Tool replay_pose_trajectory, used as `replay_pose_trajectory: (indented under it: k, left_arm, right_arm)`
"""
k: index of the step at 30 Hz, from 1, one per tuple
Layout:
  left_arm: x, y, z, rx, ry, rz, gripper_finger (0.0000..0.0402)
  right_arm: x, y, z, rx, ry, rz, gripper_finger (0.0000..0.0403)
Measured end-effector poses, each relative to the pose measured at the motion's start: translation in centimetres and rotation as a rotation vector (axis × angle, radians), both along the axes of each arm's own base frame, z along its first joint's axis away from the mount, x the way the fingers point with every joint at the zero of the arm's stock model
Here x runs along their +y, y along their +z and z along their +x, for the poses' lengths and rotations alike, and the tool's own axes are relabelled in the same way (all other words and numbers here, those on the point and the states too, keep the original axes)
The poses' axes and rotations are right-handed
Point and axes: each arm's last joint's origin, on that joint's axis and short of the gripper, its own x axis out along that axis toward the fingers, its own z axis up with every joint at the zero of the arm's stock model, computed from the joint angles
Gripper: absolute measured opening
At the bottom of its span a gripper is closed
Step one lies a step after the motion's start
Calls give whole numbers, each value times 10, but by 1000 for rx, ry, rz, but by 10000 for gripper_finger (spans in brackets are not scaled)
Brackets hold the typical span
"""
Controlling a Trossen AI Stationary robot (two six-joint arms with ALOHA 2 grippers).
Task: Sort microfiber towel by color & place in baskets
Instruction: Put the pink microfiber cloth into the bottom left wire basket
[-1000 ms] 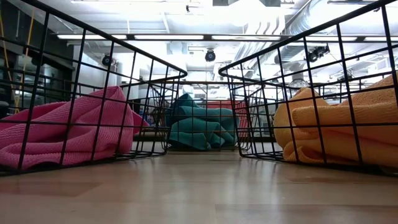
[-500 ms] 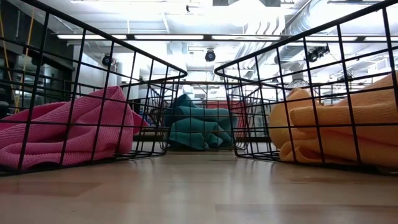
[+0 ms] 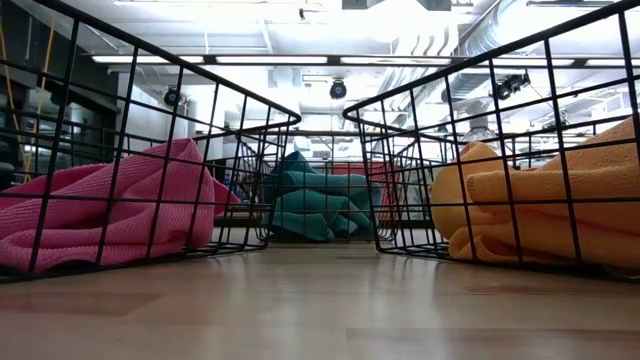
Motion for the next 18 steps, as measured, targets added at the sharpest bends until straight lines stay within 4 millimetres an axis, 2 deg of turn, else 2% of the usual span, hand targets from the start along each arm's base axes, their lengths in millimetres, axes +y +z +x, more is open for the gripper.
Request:
replay_pose_trajectory:
  k: [2,5,8,12,18]
  left_arm:
    - [2,7,-8,-53,6,10,187]
    - [3,17,-19,-126,6,3,187]
    - [4,23,-30,-173,5,-3,187]
    - [5,26,-40,-175,-11,-32,187]
    - [5,23,-51,-128,-26,-51,187]
  right_arm:
    - [-8,38,8,-147,-12,-23,3]
    - [-32,87,24,-404,-54,-124,2]
    - [-59,113,50,-589,-52,-273,1]
    - [-92,117,103,-717,6,-456,1]
    - [-133,88,202,-952,133,-530,0]
